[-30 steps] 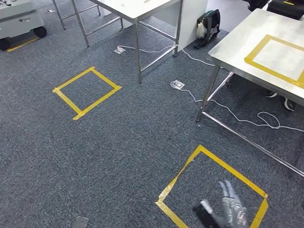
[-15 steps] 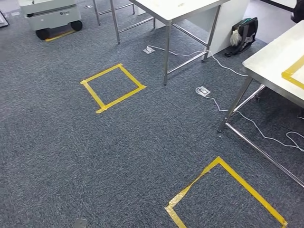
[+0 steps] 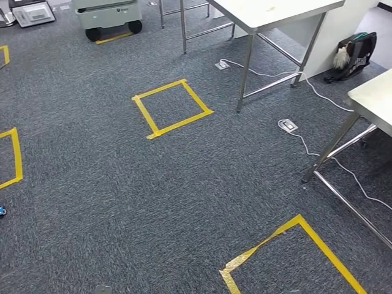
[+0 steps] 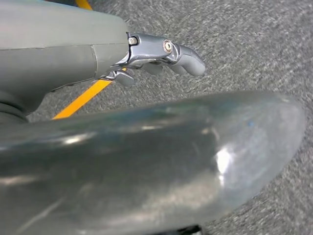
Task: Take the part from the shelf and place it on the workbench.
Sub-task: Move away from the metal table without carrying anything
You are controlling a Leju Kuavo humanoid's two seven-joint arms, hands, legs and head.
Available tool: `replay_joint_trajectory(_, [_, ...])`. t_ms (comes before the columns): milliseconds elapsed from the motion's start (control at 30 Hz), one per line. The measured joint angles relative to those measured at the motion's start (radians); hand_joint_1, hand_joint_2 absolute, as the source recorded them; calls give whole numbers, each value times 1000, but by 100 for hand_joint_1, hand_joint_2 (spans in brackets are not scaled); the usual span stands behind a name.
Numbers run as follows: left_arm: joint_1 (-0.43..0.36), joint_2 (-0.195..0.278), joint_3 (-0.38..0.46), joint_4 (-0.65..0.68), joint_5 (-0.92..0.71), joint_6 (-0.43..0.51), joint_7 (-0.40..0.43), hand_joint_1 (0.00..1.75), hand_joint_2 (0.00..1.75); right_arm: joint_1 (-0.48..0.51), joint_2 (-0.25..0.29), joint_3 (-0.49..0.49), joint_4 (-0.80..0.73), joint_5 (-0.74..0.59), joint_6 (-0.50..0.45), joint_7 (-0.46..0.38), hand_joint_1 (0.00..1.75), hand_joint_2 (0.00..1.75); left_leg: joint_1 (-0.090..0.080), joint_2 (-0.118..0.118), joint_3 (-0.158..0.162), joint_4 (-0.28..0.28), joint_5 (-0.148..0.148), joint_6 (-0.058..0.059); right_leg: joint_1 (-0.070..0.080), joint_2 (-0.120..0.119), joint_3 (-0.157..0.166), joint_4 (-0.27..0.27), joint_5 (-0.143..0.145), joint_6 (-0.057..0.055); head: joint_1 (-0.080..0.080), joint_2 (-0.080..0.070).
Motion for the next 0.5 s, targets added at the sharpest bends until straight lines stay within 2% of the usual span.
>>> replay_joint_trajectory(67, [2, 0, 4, 0, 0, 0, 0, 0, 0, -10, 1, -14, 9, 13, 4, -14, 0, 0, 0, -21, -1, -7, 0, 11, 1, -19, 10, -4, -4, 9, 3, 0])
replay_joint_trajectory(100, [5, 0, 7, 0, 0, 1, 0, 0, 0, -17, 1, -20, 14, 20, 8, -20, 0, 0, 1, -32, -1, -9, 1, 16, 0, -10, 12, 1, -11, 15, 4, 0])
replay_joint_trajectory(133, [6, 0, 9, 0, 0, 1, 0, 0, 0, -22, 1, -26, 18, 26, 12, -26, 0, 0, 3, -43, -1, -11, 4, 22, -3, 13, 7, 20, -26, 20, 6, 0])
replay_joint_trajectory(167, [6, 0, 10, 0, 0, 1, 0, 0, 0, -27, 2, -32, 24, 30, 17, -31, 0, 0, 6, -54, -1, -12, 6, 27, -5, 42, -12, 61, -50, 25, 8, 0])
replay_joint_trajectory(200, [6, 0, 12, 0, -1, 2, 0, 0, 0, -29, 2, -40, 31, 33, 22, -34, 0, 0, 7, -65, -2, -12, 7, 31, -7, 74, -42, 124, -82, 28, 11, 0])
replay_joint_trajectory(233, [5, 0, 13, 0, -2, 2, 0, 0, 0, -30, 2, -47, 38, 36, 25, -37, 0, 0, 6, -78, -3, -12, 8, 34, -8, 92, -78, 199, -114, 30, 12, 0])
replay_joint_trajectory(267, [5, -1, 15, 0, -3, 2, 0, 0, 0, -31, 2, -53, 45, 37, 29, -38, 0, 0, 6, -92, -4, -12, 8, 35, -8, 99, -111, 261, -134, 31, 13, 0])
replay_joint_trajectory(300, [6, -1, 17, 0, -5, 2, 0, 0, 0, -31, 2, -58, 50, 39, 33, -39, 0, 0, 6, -107, -4, -12, 8, 35, -8, 102, -132, 294, -136, 31, 14, 0])
replay_joint_trajectory(333, [7, 0, 20, 0, -7, 2, 0, 0, 0, -31, 2, -61, 53, 39, 37, -39, 0, 0, 6, -122, -3, -11, 8, 35, -9, 104, -133, 284, -116, 31, 14, 0])
replay_joint_trajectory(367, [8, 0, 23, 0, -9, 2, 0, 0, 0, -31, 2, -63, 54, 40, 39, -38, 0, 0, 7, -137, -2, -11, 8, 34, -11, 109, -114, 234, -80, 30, 14, 0])
replay_joint_trajectory(400, [9, -1, 26, 0, -10, 2, 1, 0, 0, -30, 2, -64, 55, 41, 41, -36, 0, 0, 8, -151, 0, -10, 7, 32, -15, 126, -84, 162, -40, 31, 14, 0])
replay_joint_trajectory(433, [8, -1, 28, 0, -11, 2, 1, 0, 0, -30, 3, -65, 55, 42, 41, -35, 0, 0, 7, -165, -1, -7, 6, 27, -20, 154, -53, 91, -12, 32, 14, 0])
replay_joint_trajectory(467, [7, 0, 29, 0, -12, 2, 1, 0, 0, -30, 3, -66, 56, 43, 41, -34, 0, 0, 7, -178, -3, -5, 7, 21, -24, 178, -31, 42, 3, 31, 14, 0])
replay_joint_trajectory(500, [7, 0, 30, 0, -12, 3, 2, 0, 0, -30, 4, -66, 57, 43, 40, -34, 0, 0, 8, -189, -7, -4, 8, 14, -25, 196, -18, 17, 6, 29, 13, 0])
